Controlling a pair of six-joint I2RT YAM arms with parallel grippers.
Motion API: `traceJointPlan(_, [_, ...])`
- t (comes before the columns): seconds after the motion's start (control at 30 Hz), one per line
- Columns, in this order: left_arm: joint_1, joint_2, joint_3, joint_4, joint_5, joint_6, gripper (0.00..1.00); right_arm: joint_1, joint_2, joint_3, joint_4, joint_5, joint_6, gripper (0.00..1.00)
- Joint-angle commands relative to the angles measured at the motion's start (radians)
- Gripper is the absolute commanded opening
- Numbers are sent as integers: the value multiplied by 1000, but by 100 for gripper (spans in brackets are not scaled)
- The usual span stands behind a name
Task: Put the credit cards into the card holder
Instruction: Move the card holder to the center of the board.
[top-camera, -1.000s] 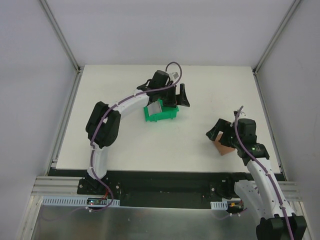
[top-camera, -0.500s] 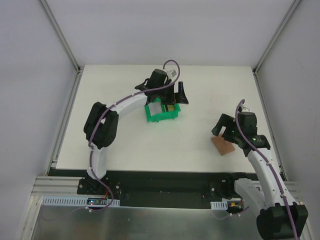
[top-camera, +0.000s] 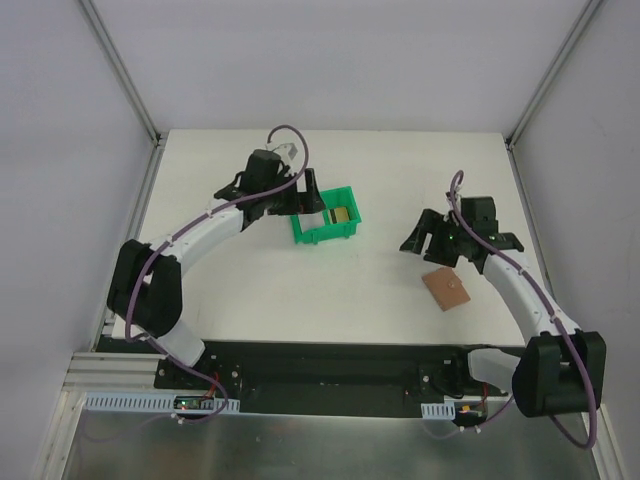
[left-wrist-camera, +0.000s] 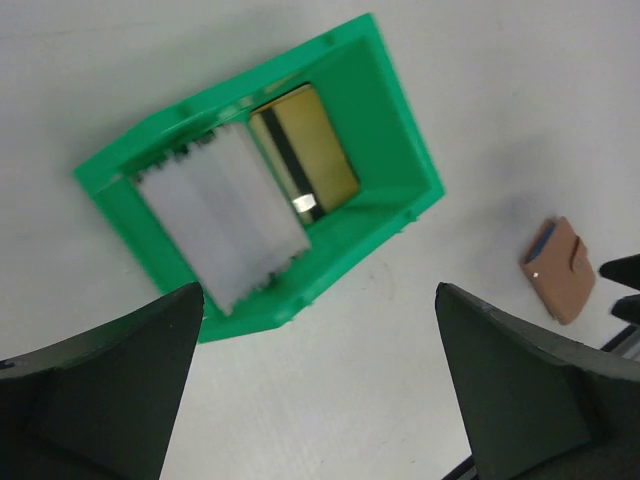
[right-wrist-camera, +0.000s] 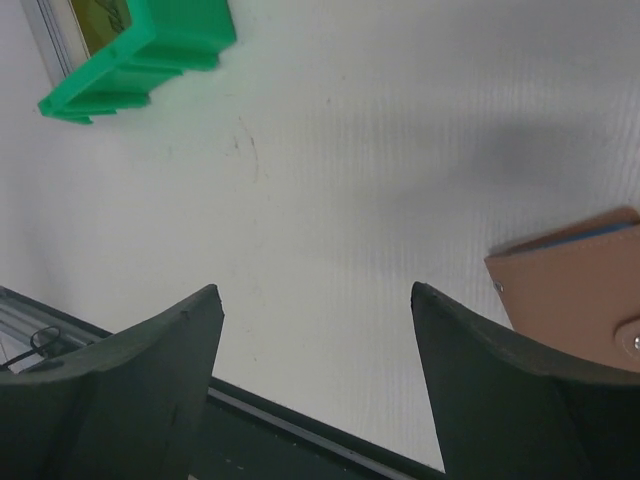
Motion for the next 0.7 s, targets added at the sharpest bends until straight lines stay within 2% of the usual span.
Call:
traceJointPlan(0.0, [70,-105,-116,-12,-64,11,99,20,66,152,-29,91,5,78])
traceJointPlan(0.07, [72,-171,-165,-11,-96,33,99,8,65,180,-123,229,-8,90])
traceJointPlan(0.17, [72,-280,-246,-12,-118,42,99,-56,28,162,-241,373,-5,99])
traceJointPlan(0.23, [70,-353,-298,-9,-120,45,99,-136,-28,112,-284,453,10,96])
traceJointPlan(0.4, [70,-502,-364,11,-143,56,99,-387,-165,-26,-268,325,-28,96])
traceJointPlan(0.47, [70,-531,-378,35,-115,74,99,-444,-173,-66,-232,237,-32,96])
traceJointPlan(0.53, [70,-550,-391,52,-89,82,99,-444,-136,-87,-197,153,-32,96])
traceJointPlan(0.67, [72,-628,-444,81,-100,47,99,-446,-23,-76,-211,125,-40,96])
